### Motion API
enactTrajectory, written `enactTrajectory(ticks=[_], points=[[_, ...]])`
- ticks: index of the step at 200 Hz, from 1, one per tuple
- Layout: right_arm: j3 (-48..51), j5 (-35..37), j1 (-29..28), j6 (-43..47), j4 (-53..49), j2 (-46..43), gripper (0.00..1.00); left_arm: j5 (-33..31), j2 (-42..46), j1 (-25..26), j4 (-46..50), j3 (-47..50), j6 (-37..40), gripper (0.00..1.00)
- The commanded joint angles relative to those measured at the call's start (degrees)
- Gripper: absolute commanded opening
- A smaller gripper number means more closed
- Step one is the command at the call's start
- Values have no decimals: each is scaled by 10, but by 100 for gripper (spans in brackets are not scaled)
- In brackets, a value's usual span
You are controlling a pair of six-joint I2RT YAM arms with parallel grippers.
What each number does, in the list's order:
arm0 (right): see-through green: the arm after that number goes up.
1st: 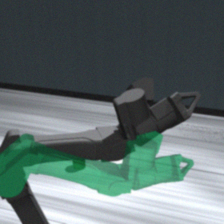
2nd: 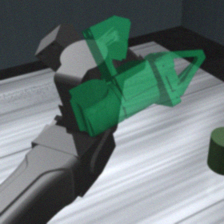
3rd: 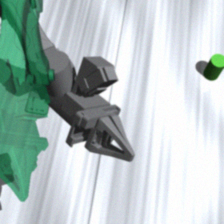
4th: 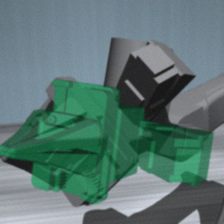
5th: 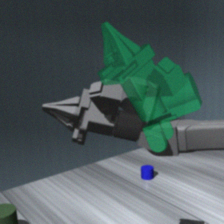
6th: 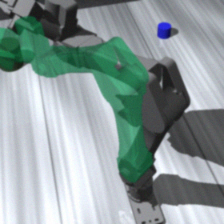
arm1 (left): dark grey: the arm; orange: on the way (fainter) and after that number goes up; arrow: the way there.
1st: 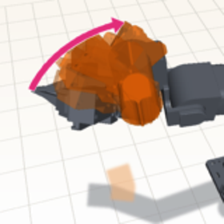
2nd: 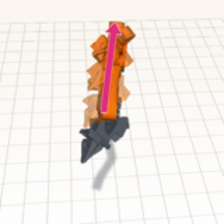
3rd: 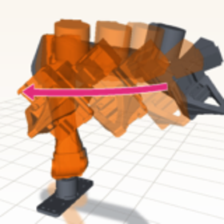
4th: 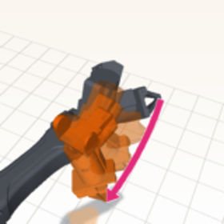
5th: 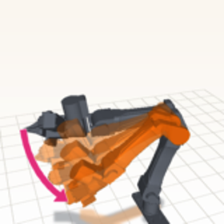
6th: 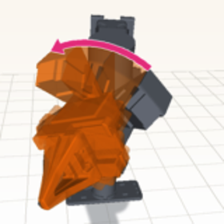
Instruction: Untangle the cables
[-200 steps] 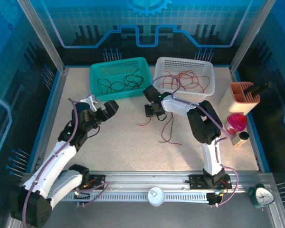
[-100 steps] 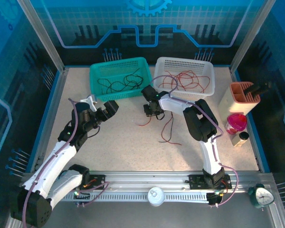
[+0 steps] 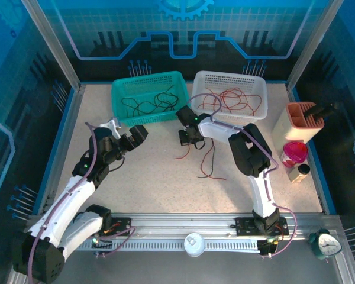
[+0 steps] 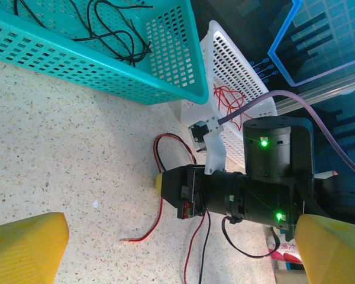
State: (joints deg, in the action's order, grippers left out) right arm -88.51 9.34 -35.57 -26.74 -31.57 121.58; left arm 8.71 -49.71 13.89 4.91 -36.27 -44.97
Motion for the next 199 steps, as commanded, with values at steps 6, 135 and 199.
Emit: enactTrajectory(ticks=[6,135,199], points=[[14,-37,0,-6,15,-84,0,15,1,3,4,-33,-3,99],[69,-185,56,-115,112,-324,0,47,-22,67,-103,-56,-55,99],[116,-269,90,-213,205,-398,0,55,-62,106,-243,-57,-157,99]])
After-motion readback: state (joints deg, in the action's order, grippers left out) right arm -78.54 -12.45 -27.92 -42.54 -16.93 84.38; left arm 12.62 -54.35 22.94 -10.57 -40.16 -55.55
